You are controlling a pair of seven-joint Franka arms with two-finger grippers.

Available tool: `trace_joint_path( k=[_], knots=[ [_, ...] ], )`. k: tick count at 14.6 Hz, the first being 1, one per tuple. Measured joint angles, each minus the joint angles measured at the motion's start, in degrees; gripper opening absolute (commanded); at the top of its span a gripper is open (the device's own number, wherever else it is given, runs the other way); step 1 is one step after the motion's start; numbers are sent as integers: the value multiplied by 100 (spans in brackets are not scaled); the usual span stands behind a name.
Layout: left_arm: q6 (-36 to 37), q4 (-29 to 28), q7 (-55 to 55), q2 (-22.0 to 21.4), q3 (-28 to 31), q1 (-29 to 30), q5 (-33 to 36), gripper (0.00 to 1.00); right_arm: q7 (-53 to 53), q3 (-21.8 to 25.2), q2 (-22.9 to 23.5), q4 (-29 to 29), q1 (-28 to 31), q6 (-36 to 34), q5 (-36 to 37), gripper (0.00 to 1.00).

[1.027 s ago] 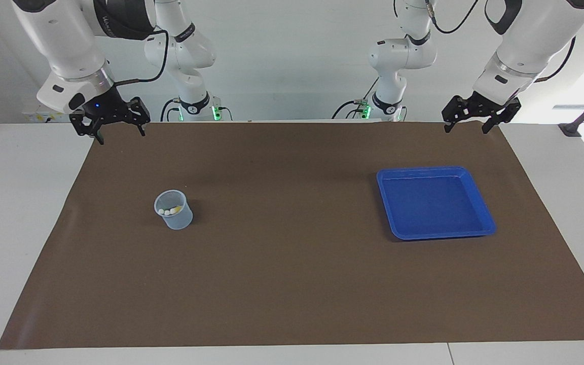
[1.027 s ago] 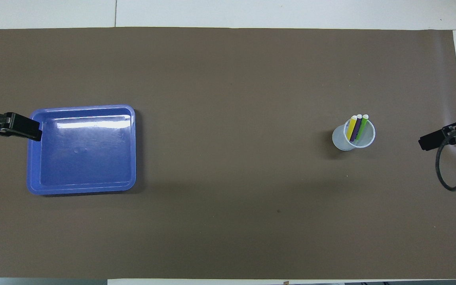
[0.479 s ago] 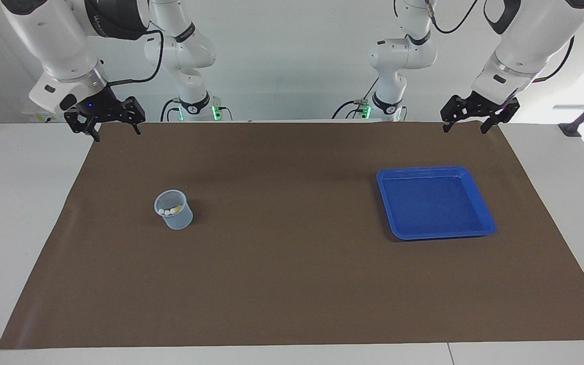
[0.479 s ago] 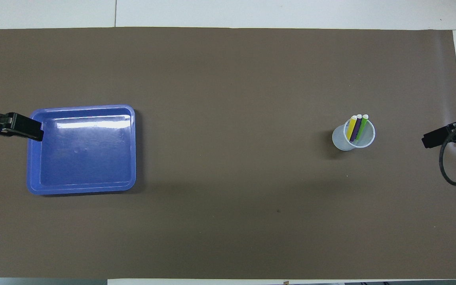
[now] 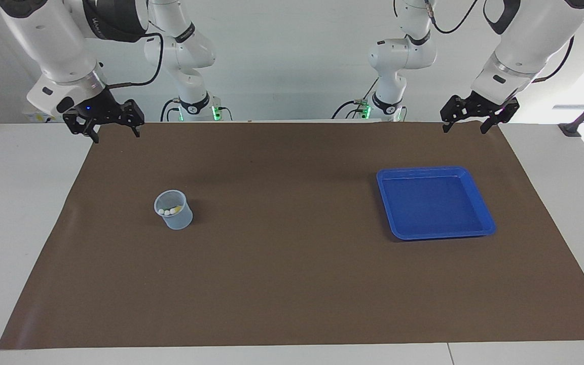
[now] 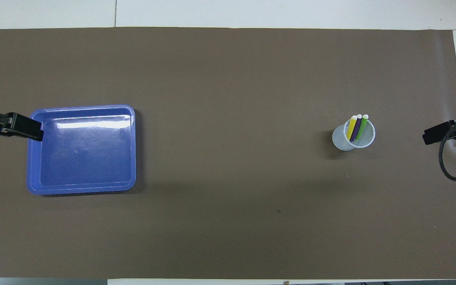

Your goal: Transfer and insert pens with both arms

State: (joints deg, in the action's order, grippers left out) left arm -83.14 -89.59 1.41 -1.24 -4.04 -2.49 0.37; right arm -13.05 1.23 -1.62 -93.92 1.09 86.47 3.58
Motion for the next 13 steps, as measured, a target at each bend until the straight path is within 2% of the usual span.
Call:
trace_joint_path(
  k=[10,13],
  knots=[
    [-5,3,0,-3,24,4,0,100,116,149,1,32,6,-3,-34,100],
    [-5,4,0,-13,33,5,0,100,129,147,2,196,2,-55,-175,100]
  ],
)
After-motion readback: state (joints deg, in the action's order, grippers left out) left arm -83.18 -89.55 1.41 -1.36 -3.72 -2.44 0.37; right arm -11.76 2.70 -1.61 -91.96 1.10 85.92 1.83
